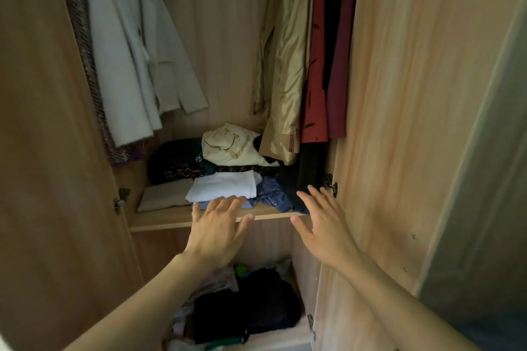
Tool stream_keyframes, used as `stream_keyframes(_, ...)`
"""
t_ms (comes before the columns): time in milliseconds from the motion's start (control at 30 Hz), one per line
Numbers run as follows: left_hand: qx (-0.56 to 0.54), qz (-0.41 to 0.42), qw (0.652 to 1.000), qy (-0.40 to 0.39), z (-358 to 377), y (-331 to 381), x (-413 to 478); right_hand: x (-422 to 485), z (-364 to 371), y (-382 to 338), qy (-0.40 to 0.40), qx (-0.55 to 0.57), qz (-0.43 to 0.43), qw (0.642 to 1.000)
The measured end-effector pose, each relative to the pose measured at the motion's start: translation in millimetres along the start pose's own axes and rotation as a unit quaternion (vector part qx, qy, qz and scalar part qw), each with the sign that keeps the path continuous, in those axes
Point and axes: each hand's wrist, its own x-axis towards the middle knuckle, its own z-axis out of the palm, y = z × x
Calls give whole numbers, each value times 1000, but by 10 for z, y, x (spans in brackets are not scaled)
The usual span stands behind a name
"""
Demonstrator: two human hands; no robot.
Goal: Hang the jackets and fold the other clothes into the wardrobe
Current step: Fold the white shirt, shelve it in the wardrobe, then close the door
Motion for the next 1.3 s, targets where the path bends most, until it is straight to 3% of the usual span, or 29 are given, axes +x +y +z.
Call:
stream_keyframes(300,-54,-20,998,-11,-41,-132,-592,-608,-397,-317,9,-40,1,999)
stream_keyframes(567,-58,-12,998,17,-288,77,-657,-722,-706,-204,52,-3,17,998)
stream_keyframes(1167,-49,-12,999,14,-402,1662,-282,-960,-1299,892,92,51,-26,994)
stream_keyframes(1300,-48,4,998,37,-546,1763,-205,-886,-1547,993,163,85,-24,983)
